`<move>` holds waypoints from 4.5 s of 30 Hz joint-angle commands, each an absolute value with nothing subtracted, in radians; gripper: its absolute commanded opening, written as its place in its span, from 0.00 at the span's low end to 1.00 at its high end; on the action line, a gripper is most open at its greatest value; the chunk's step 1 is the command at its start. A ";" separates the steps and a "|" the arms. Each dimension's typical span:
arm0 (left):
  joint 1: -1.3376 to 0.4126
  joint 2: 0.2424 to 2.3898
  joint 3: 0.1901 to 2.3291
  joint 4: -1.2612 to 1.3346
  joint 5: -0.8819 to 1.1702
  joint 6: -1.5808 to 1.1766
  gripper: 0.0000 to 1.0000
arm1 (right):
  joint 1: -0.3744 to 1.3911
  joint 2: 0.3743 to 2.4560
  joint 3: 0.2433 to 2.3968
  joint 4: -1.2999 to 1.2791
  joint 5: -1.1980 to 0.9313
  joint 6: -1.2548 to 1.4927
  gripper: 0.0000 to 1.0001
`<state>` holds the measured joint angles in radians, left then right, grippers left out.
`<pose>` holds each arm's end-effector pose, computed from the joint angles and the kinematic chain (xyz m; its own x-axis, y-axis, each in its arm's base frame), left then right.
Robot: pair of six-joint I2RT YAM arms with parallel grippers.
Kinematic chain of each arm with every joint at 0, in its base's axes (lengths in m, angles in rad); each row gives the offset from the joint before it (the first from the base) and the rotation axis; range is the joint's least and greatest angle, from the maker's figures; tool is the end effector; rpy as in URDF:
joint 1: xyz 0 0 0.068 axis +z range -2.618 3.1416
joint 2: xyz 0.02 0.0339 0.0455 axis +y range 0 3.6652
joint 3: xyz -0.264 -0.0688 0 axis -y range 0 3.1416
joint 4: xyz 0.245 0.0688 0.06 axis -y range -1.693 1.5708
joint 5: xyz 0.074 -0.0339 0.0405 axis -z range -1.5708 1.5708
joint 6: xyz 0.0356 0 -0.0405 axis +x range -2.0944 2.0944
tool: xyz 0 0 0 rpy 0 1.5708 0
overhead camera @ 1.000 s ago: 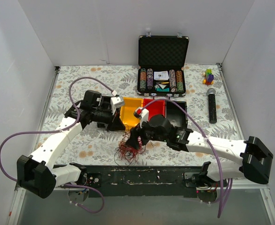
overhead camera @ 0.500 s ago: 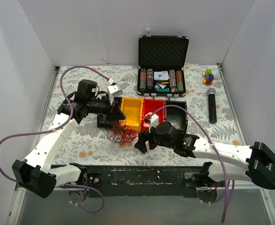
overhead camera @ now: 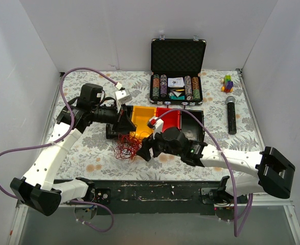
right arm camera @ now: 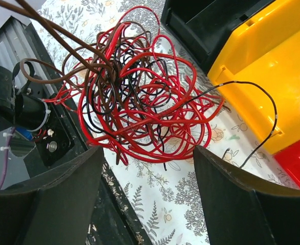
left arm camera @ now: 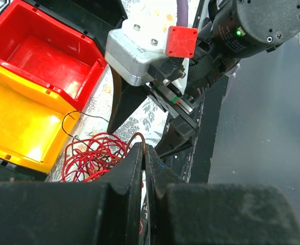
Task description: Untangle the cables
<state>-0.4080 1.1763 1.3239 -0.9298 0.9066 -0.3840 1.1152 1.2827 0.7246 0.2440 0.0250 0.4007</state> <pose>0.1909 -0.1131 0.3850 -0.8836 0.1303 -0.4498 0.4598 0.4239 -0.7803 0.1279 0.2590 0.2539 -0.4713 -0.0756 -0.8787 -0.7640 0.5329 0.3639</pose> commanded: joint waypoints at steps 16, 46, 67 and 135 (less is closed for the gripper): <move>-0.416 1.175 1.365 -0.927 0.986 -0.442 0.00 | 1.181 1.322 0.785 0.357 0.038 0.370 0.60; -0.416 1.128 1.939 -0.708 0.585 -0.496 0.00 | 1.206 1.114 0.347 0.157 0.216 0.618 0.01; -0.416 0.945 1.638 -0.607 0.712 -0.537 0.00 | 1.206 0.983 0.520 -0.083 0.255 0.543 0.65; -0.416 1.384 2.390 0.491 0.274 -0.123 0.00 | 1.206 1.220 0.345 -0.031 0.241 0.646 0.71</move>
